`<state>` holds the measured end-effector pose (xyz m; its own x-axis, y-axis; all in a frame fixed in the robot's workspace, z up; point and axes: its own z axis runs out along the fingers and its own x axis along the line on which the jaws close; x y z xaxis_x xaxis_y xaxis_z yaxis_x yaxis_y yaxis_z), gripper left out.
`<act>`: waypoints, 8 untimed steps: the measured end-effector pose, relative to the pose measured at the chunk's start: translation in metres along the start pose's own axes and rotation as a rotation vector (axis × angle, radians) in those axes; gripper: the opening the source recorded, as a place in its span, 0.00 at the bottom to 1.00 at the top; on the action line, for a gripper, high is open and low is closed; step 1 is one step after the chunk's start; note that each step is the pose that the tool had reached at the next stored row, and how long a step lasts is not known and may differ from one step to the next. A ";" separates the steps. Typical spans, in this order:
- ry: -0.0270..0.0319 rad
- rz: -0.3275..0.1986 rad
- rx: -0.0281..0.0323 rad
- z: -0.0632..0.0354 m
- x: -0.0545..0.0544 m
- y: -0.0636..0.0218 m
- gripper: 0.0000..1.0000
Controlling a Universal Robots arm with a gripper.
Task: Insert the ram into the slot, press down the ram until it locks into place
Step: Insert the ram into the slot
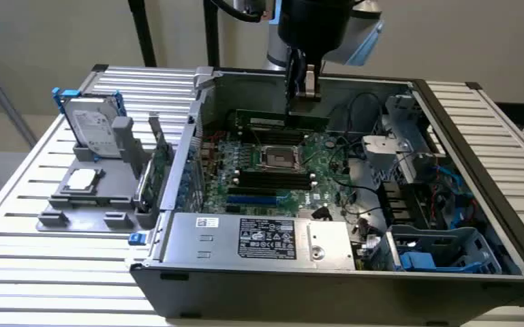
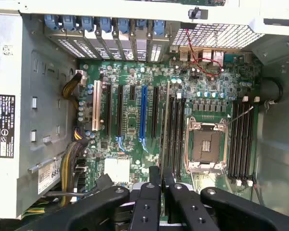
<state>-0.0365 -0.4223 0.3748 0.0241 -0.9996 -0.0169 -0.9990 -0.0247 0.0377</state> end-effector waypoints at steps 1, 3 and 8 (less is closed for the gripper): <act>0.0000 0.000 0.0000 0.0000 0.000 0.0000 0.14; 0.0001 0.000 -0.0001 0.0000 0.000 0.0000 0.14; 0.0000 0.000 0.0000 0.0000 0.000 0.0000 0.14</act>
<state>-0.0365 -0.4223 0.3748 0.0241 -0.9996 -0.0168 -0.9990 -0.0247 0.0377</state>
